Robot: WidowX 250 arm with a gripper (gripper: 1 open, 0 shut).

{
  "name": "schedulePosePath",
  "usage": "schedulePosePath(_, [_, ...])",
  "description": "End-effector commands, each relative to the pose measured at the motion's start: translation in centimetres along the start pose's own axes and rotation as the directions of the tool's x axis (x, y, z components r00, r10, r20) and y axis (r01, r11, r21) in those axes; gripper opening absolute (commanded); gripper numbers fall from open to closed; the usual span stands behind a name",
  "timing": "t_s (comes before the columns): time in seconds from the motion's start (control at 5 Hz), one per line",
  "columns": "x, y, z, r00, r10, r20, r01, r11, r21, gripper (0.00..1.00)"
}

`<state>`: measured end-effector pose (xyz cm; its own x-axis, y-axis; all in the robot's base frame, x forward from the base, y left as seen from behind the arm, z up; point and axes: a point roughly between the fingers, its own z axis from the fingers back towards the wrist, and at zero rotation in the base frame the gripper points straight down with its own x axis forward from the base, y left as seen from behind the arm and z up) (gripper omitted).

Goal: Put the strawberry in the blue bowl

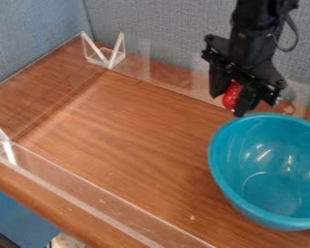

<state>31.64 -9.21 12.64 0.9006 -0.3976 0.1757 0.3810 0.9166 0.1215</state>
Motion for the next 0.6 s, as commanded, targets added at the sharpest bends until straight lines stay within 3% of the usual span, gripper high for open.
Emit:
schedulePosePath(0.0, [0.5, -0.8, 2.7, 0.995, -0.028, 0.092, 0.027, 1.0, 0.012, 0.0])
schedulePosePath(0.4, [0.4, -1.9, 2.5, 0.994, -0.051, 0.1, 0.048, 0.998, 0.031, 0.0])
